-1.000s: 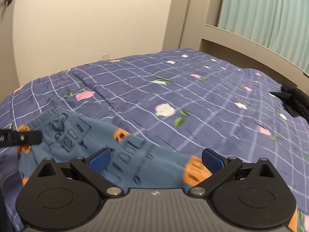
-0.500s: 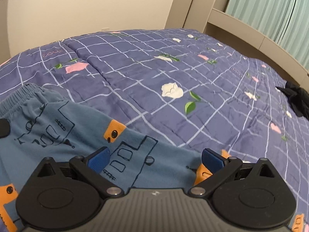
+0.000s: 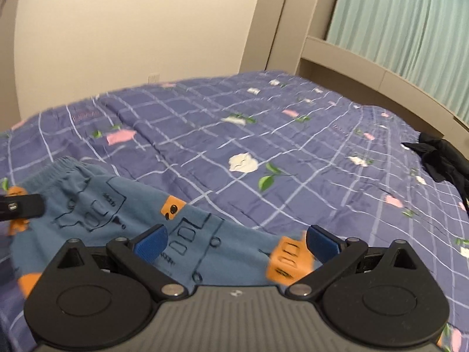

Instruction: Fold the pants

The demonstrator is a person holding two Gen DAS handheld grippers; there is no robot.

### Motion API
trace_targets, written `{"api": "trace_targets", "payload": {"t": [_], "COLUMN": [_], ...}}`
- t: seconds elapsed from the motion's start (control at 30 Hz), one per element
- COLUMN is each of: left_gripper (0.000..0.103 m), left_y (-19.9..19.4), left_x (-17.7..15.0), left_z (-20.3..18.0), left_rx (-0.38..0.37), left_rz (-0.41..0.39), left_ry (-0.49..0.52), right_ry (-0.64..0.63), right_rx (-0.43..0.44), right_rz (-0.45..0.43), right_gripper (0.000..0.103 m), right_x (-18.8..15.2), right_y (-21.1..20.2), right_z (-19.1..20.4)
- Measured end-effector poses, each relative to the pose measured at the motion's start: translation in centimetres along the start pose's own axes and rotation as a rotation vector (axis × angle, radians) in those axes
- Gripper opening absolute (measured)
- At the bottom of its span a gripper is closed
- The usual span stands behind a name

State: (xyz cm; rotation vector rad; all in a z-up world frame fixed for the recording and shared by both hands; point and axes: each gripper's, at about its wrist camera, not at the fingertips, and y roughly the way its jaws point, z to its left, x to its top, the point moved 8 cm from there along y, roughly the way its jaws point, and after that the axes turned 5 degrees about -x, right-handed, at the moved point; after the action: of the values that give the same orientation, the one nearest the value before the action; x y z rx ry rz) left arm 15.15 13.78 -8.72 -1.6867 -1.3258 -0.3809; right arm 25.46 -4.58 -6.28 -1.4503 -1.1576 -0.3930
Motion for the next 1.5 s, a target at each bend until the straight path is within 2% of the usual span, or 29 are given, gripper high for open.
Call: {"api": "trace_targets", "payload": {"t": [0.13, 0.27, 0.33, 0.57, 0.8, 1.0, 1.23, 1.5], "left_gripper": [0.018, 0.018, 0.018, 0.018, 0.018, 0.018, 0.018, 0.018], "left_y": [0.1, 0.0, 0.0, 0.0, -0.7, -1.8, -2.9, -4.5], "left_x": [0.1, 0.1, 0.2, 0.3, 1.5, 2.5, 2.2, -0.6], "left_z": [-0.2, -0.6, -0.8, -1.3, -3.9, -9.1, -17.1, -25.1], "left_rx": [0.003, 0.008, 0.012, 0.023, -0.012, -0.114, -0.288, -0.470], "left_rz": [0.002, -0.002, -0.003, -0.001, -0.035, -0.091, -0.141, -0.142], "left_ry": [0.018, 0.038, 0.049, 0.079, 0.150, 0.275, 0.461, 0.639], "right_ry": [0.043, 0.058, 0.073, 0.089, 0.097, 0.140, 0.184, 0.227], "right_rx": [-0.045, -0.157, -0.181, -0.185, -0.172, -0.196, -0.252, -0.292], "right_rz": [-0.028, -0.025, -0.013, 0.047, 0.009, -0.033, -0.033, -0.029], "right_gripper": [0.103, 0.103, 0.103, 0.103, 0.103, 0.103, 0.103, 0.103], "right_x": [-1.6, -4.1, -5.1, -7.6, -7.8, -8.1, -9.7, -12.0], "right_y": [-3.1, -5.4, -6.0, -5.1, -5.8, -7.9, -10.2, -12.7], "right_z": [-2.1, -4.8, -5.6, -5.7, -5.3, -7.2, -9.7, -11.9]}}
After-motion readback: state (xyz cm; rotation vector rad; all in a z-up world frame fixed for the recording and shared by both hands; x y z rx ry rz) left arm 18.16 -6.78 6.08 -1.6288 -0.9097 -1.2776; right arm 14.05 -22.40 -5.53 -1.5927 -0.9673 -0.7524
